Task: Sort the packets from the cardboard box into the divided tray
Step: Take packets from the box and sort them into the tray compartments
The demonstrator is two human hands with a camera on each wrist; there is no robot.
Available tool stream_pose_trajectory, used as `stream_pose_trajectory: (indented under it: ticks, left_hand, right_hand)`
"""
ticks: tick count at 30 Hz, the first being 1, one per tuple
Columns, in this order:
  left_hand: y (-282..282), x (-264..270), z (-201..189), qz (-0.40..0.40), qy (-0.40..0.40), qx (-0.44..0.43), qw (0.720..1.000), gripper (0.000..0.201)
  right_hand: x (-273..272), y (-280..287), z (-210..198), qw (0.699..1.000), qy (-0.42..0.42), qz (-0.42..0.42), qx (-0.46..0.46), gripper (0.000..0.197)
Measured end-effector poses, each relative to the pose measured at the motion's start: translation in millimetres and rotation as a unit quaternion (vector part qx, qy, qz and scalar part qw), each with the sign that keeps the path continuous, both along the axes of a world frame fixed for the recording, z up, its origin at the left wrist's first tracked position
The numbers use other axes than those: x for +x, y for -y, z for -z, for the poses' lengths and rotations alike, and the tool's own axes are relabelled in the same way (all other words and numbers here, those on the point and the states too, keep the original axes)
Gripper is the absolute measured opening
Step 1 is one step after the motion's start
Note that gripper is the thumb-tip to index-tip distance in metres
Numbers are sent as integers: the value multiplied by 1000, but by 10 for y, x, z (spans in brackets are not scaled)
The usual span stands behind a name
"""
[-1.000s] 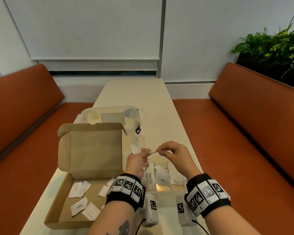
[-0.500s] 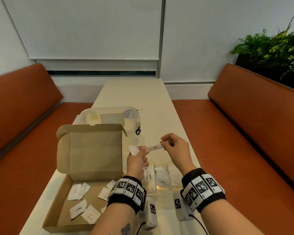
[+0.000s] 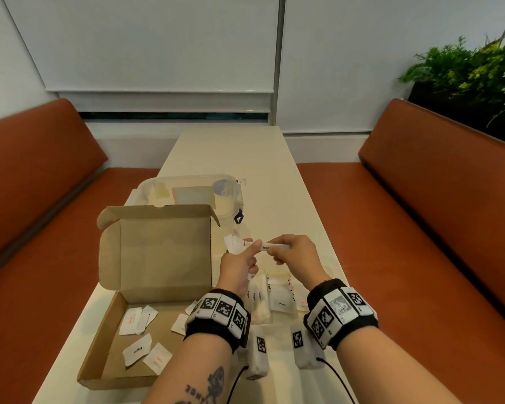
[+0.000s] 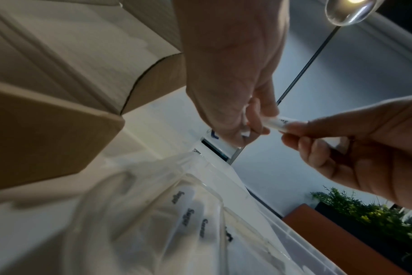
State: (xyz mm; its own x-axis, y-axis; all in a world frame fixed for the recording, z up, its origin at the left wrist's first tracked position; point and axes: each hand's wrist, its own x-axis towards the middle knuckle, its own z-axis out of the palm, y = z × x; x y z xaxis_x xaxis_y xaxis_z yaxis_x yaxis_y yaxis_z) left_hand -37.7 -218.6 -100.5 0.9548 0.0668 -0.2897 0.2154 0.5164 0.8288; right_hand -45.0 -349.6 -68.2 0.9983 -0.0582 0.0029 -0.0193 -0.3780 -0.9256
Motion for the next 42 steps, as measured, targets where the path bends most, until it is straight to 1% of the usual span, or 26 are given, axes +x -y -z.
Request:
stream_pose_trajectory:
  ticks: [4,7,10,12,14,16,17,19,21,23,25,28,32,33,35,37,40,42]
  left_hand:
    - [-15,-8,25,2,10,16,1000,19]
    - [-23,-21,43,-19,14,12,1000,14]
    - [-51,-29,66,-44,12,18,999,14]
    - [-76,-30,72,-48,16,41,998,16]
    - [-87,-37,55,-41,28,63,997,19]
    - [-78,-47,35,-32,38,84,995,21]
    - [-68,-55,25,-28,42,96,994,21]
    - [-54,-66,12,-26,44,105,993,16]
    - [-54,-65,8,-34,36,94,994,9]
    - [-65,-61,19,-46,19,98,994,11]
    - [-78,-69,33,-54,8,93,994,7]
    - [-108,-96,51,-51,3,85,995,4]
    - [-128,-126,61,-49,3,79,996,3]
    - [-126,-138,58,-49,3,75,996,3]
    - [-112,-165,53,-47,-2,59,997,3]
    - [-94,-201,43,-39,-11,28,999,10]
    - [-77,-247,33,-41,-34,-21,998,31]
    - [-67,-279,33,-42,-41,-48,997,33]
  right_hand:
    - [-25,-18,-18,999,-12,-18,48,5]
    - [-22,-14,-14,999,-3,-13,31,7]
    - [-37,8,-6,999,-9,2,48,5]
    - [-71,4,-4,998,-28,-25,55,2]
    - [-100,-12,26,997,-47,-59,0,4]
    - [-119,-23,82,994,-65,-67,-62,9]
    - [-125,-28,117,993,-75,-62,-72,12]
    - [-134,-54,181,992,-102,-46,-62,16]
    - [-148,-107,233,989,-133,-38,-57,15]
    - [-167,-177,289,983,-164,-44,-75,14]
    - [-196,-238,346,979,-180,-41,-91,14]
    - [-239,-310,435,979,-172,-32,-108,25]
    - [-282,-346,512,977,-143,-42,-153,27]
    - [-281,-341,521,976,-131,-47,-166,31]
    - [-281,-316,538,973,-110,-66,-194,47]
    - [-288,-293,555,966,-108,-87,-217,59]
    - [-301,-273,596,959,-118,-103,-238,61]
    - [-318,-256,623,959,-119,-104,-233,62]
